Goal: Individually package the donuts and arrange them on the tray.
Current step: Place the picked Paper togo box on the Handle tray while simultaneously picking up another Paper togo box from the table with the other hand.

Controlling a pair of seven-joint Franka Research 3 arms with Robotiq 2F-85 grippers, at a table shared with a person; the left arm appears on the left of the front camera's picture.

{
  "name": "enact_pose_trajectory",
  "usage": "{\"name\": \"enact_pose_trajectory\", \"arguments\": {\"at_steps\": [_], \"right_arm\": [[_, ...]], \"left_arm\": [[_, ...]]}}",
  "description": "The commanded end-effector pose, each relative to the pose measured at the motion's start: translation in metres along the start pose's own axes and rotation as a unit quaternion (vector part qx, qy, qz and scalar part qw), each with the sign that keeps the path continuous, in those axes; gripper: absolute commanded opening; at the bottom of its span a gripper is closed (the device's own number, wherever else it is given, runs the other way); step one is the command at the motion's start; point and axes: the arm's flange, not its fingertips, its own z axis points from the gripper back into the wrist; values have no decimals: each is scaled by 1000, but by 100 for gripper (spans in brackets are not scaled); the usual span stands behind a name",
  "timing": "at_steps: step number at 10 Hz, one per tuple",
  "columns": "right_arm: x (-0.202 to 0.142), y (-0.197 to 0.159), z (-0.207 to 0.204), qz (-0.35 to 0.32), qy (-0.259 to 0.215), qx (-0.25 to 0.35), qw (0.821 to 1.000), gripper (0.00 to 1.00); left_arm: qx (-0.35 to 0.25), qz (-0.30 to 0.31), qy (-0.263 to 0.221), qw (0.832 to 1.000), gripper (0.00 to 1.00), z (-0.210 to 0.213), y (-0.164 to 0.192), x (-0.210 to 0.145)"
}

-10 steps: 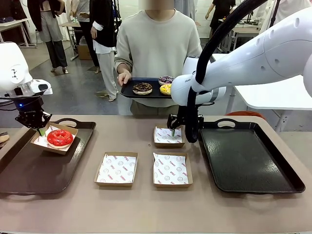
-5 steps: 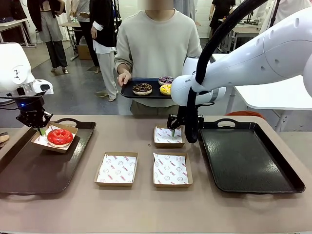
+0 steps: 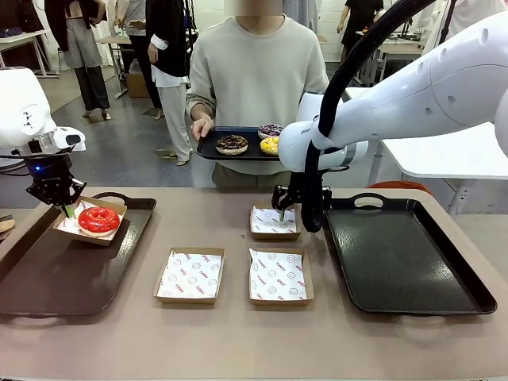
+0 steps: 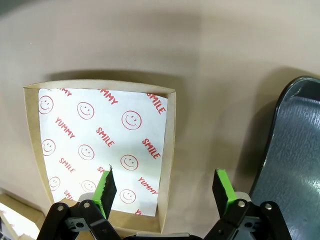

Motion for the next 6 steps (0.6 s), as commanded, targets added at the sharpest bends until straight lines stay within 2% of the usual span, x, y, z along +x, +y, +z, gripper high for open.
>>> {"name": "enact_pose_trajectory", "arguments": {"at_steps": [1,2,3,4,5,6], "right_arm": [[-5,-3,0,13,-15,-5,1000,100],[-5,-2,-1,15,-13,-2,1000,100],[-5,-2,-1,17,-13,-1,1000,100],[-6,-1,-1,19,-12,1,1000,100],[-6,-1,0,25,-19,3,1000,86],[-6,0,0,23,-16,5,1000,42]], "left_arm": [[-7,11,-3,1000,41,-1,-1,6],[-8,10,-1,1000,60,-2,-1,6],[-9,9,-1,1000,97,-2,0,6],[-11,10,-1,1000,100,-2,0,6],[-13,9,-1,1000,100,-2,1,6],[-14,9,-1,1000,100,-2,2,5]]}}
